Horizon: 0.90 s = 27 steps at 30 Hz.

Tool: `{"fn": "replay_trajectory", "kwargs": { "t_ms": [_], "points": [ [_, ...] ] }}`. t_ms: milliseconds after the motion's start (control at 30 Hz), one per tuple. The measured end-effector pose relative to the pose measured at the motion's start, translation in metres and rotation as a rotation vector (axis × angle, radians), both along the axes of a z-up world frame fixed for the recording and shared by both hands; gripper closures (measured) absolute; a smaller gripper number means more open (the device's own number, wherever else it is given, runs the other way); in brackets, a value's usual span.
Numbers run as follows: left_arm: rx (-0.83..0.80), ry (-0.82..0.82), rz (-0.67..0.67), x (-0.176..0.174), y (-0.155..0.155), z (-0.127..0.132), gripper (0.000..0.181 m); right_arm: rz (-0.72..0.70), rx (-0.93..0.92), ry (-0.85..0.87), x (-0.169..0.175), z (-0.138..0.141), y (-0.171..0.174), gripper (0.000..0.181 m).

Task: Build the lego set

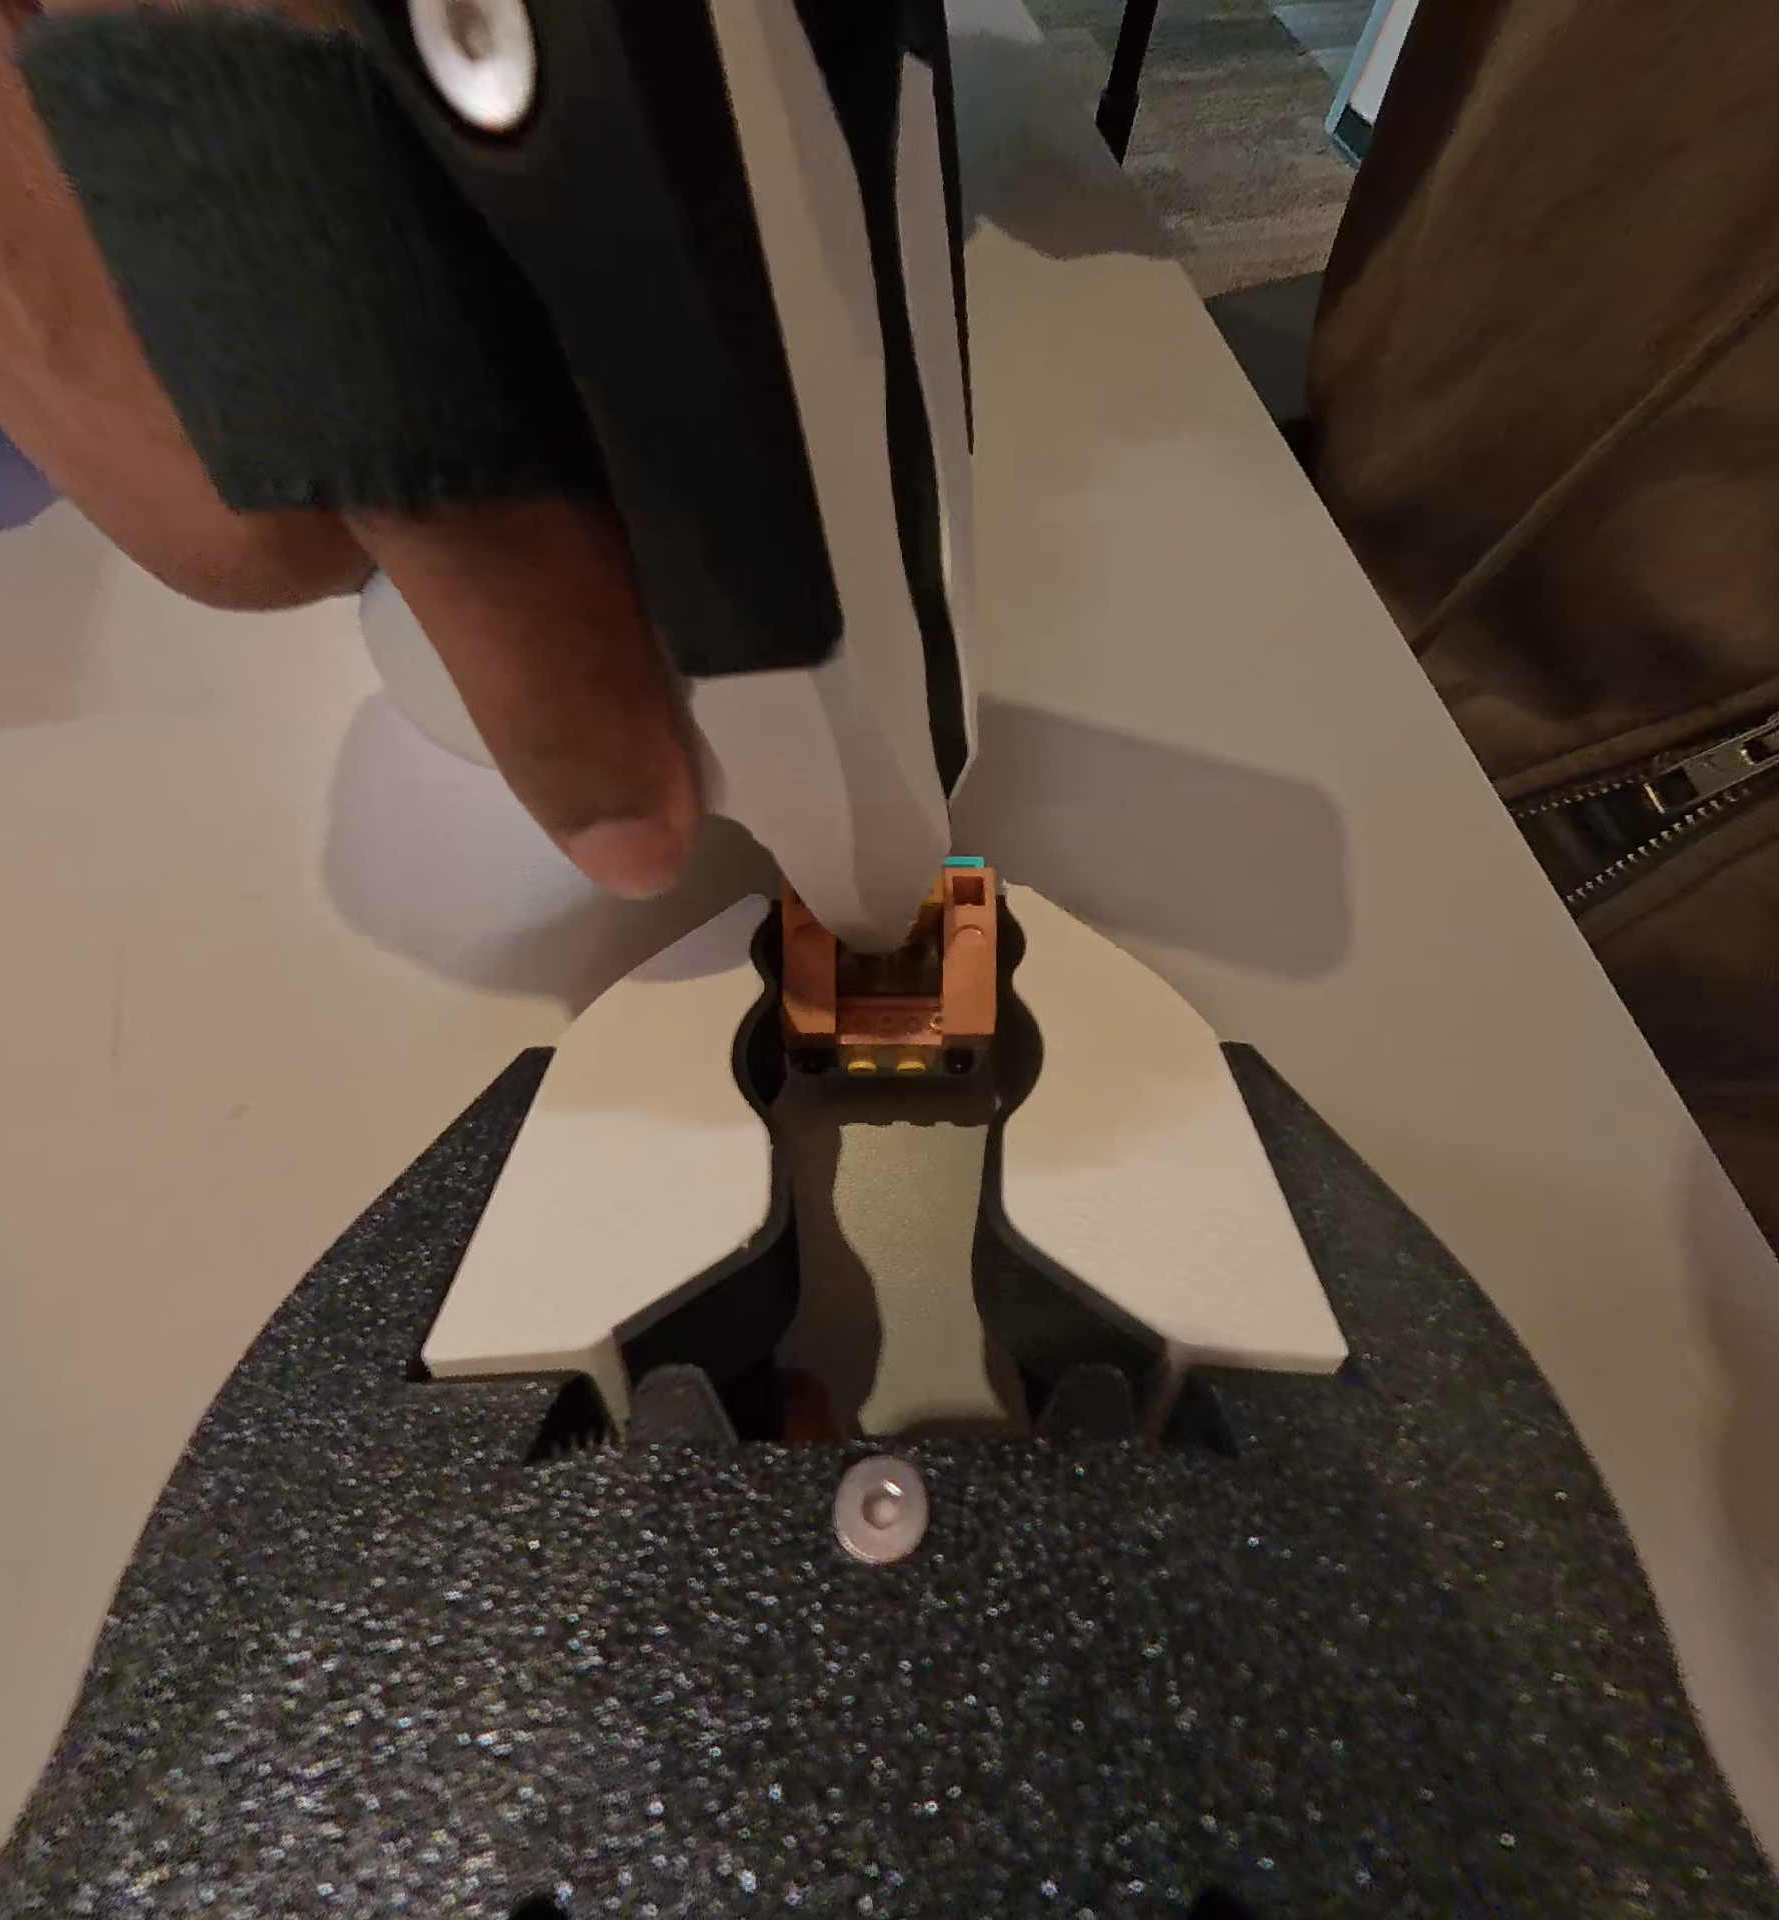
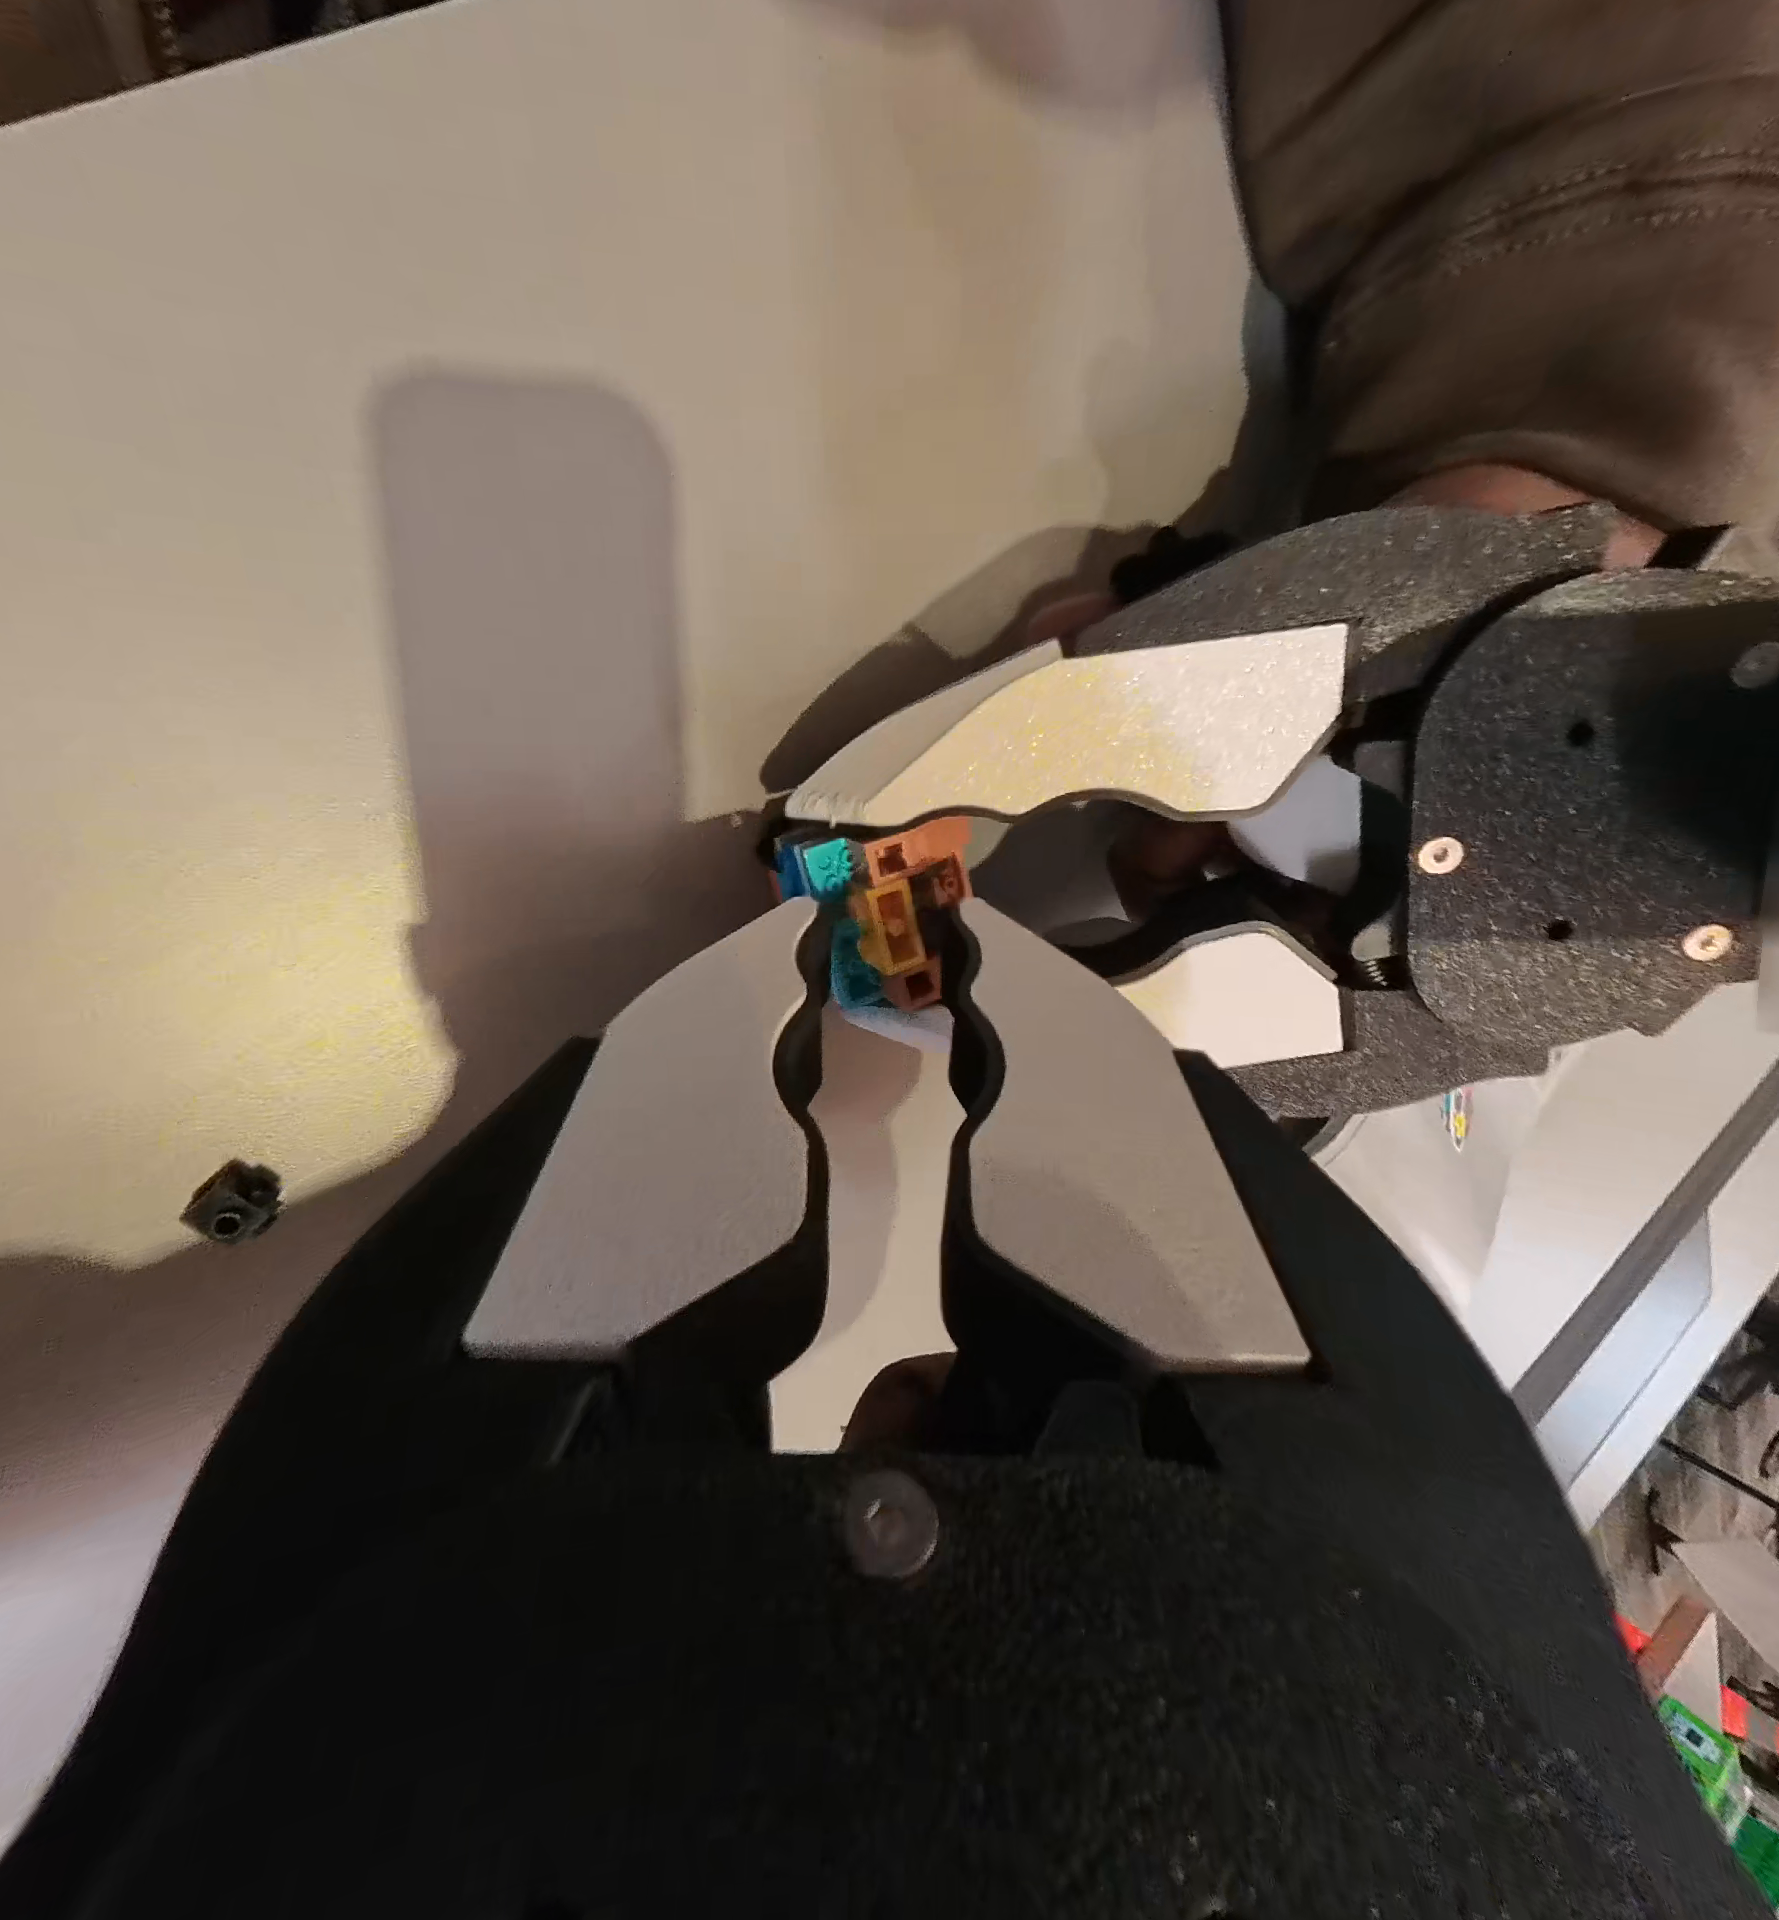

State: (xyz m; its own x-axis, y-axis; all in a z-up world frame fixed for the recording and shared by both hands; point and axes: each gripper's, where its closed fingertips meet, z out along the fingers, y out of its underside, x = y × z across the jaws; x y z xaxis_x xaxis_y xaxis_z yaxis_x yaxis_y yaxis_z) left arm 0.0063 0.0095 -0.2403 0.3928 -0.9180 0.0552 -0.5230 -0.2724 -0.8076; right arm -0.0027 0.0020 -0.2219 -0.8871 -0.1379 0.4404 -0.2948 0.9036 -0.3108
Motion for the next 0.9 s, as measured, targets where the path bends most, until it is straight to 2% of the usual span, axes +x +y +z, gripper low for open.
{"fn": "replay_trajectory", "kwargs": {
  "t_ms": [133,900],
  "points": [
    [0.003,-0.004,0.002,-0.0003,0.0,0.0006,0.144,0.005,0.012,-0.035,0.0005,0.0009,0.0005,0.17],
    [0.003,-0.011,0.004,-0.0007,0.0002,0.001,0.144,-0.011,0.039,-0.117,0.009,0.003,0.0043,0.171]
  ]
}}
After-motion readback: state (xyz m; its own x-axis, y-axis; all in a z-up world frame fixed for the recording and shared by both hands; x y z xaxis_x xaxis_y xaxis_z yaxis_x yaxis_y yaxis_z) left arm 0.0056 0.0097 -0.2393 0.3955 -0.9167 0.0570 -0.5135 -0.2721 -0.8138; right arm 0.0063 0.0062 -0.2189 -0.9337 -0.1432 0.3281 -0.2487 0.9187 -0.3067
